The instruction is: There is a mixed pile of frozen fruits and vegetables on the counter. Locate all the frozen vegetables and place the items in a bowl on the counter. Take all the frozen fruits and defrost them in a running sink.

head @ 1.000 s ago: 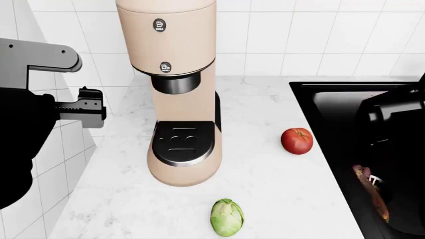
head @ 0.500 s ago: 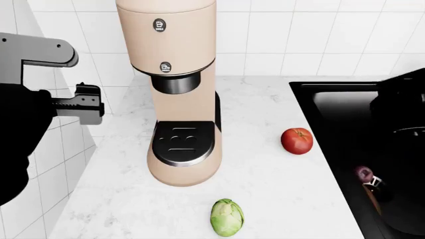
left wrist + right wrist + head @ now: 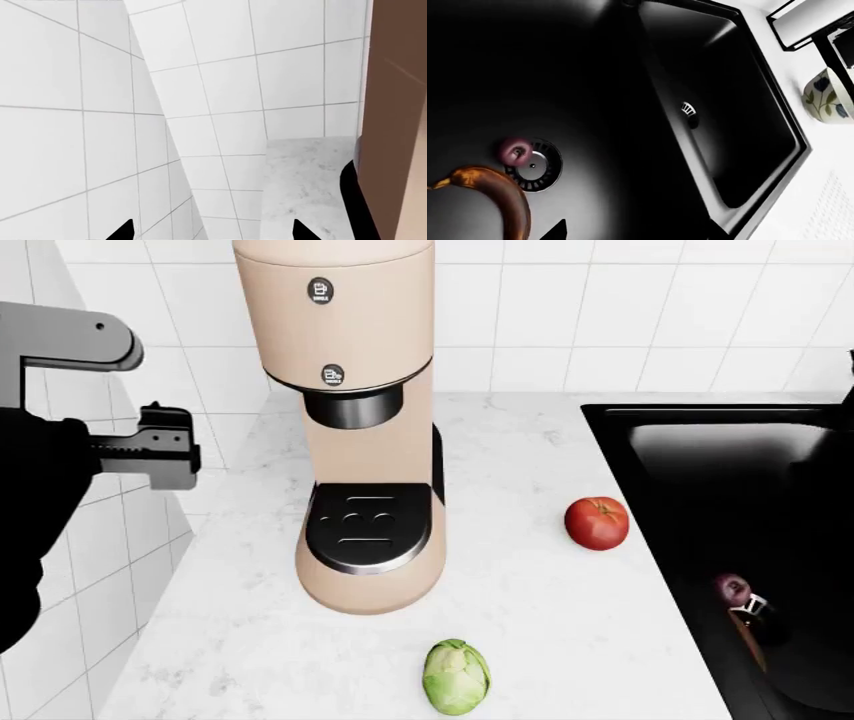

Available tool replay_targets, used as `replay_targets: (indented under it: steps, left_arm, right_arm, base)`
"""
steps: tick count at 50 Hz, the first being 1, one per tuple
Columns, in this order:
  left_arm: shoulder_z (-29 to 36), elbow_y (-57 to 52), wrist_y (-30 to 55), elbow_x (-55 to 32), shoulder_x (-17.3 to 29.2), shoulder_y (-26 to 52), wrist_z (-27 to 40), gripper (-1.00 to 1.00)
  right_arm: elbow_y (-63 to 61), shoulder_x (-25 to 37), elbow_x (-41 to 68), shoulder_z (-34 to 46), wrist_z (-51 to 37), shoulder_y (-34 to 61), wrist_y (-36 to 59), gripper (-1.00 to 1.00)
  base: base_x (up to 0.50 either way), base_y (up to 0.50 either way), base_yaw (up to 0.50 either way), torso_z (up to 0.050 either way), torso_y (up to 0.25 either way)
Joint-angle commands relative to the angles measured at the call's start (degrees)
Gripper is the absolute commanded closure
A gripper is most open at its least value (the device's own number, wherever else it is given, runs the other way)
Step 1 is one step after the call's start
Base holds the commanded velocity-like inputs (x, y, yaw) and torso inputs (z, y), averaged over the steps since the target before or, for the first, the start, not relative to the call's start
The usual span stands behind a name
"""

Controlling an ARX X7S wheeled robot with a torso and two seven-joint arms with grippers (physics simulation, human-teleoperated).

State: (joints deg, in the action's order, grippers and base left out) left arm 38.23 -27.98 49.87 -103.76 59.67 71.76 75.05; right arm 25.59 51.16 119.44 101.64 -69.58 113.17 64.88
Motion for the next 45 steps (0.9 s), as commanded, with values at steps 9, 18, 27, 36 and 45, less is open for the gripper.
replay_targets:
  steps: [9,18,27,36,45]
  left_arm:
    - [-0.82,-1.73,-0.82,-1.35,1.78,-0.19,0.58,-1.0]
    - [-0.71,-1.74,-0.25,-2.25,1.71,0.85,1.2,-1.0]
    - [-0.78,-2.46,0.0,-3.68,2.11,1.69,2.19,-1.0]
    - [-0.57,-3.61,0.08,-4.96,2.23,1.96,3.07,-1.0]
    - [-0.11,-4.67,0.65,-7.09,1.93,3.42,4.86,-1.0]
  right_arm:
    - [-12.14,8.48,17.99,-1.39,-14.39,13.09,7.24,-1.0]
    - [-16.16,10.11,23.71,-3.0,-14.5,16.61,7.68,-1.0]
    - [-24.79,14.57,28.48,-9.16,-11.14,18.88,5.05,-1.0]
    - [-30.58,16.32,26.99,-14.27,-4.35,15.63,1.4,-1.0]
    - [-35.91,13.91,22.7,-17.16,3.41,10.35,-3.59,-1.0]
  base:
    - [0.0,0.0,0.0,0.0,0.0]
    - [0.0,0.0,0.0,0.0,0.0]
    - [0.0,0.0,0.0,0.0,0.0]
    - [0.0,0.0,0.0,0.0,0.0]
    - [0.0,0.0,0.0,0.0,0.0]
